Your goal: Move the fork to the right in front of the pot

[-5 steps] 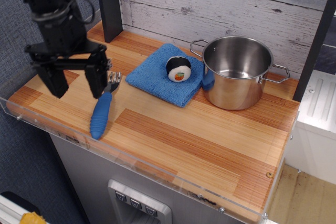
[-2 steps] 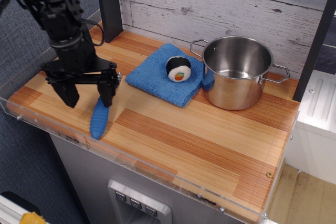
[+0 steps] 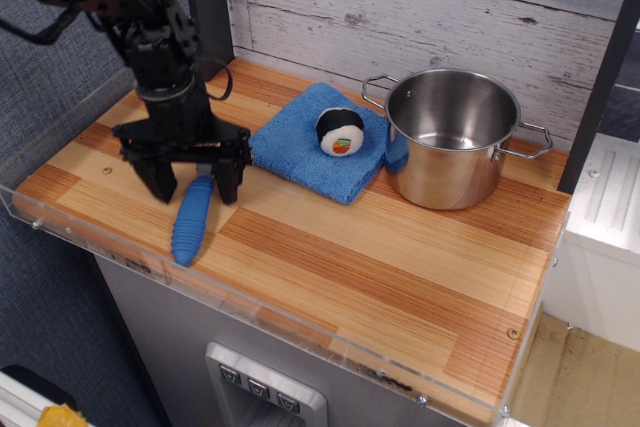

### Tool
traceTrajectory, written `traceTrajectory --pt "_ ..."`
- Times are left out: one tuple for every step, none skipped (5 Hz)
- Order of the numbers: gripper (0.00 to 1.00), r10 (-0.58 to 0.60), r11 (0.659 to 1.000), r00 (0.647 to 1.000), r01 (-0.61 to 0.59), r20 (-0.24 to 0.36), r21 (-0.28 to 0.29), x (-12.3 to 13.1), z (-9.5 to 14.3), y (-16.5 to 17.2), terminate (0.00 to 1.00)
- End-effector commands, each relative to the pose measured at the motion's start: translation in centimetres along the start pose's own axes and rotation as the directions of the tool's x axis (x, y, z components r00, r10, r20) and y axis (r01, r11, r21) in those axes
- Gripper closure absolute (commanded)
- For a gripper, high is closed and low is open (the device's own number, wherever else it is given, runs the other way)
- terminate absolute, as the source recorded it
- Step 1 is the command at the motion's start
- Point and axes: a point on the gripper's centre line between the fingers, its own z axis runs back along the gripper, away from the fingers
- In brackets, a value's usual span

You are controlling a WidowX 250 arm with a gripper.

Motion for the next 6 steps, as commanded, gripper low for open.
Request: traceTrajectory --pt "1.00 -0.013 1.000 1.000 0.014 -0.014 0.008 -0.5 -1.4 -0.2 0.00" --pt "1.00 -0.009 1.000 1.000 0.009 -0.017 0.004 -0.7 -1.2 -0.2 0.00" --pt "1.00 -0.008 1.000 1.000 0.008 -0.026 -0.005 -0.9 -0.9 -0.2 0.00" --pt "1.00 0.008 0.999 1.000 -0.009 -0.024 -0.041 -0.8 0.3 -0.2 0.00" --pt "1.00 0.041 0.997 0.999 -0.043 -0.021 -0.065 -0.6 2.0 -0.2 0.00" --pt "1.00 0.078 0.993 0.997 -0.078 -0.001 -0.088 -0.2 4.9 -0.3 0.00"
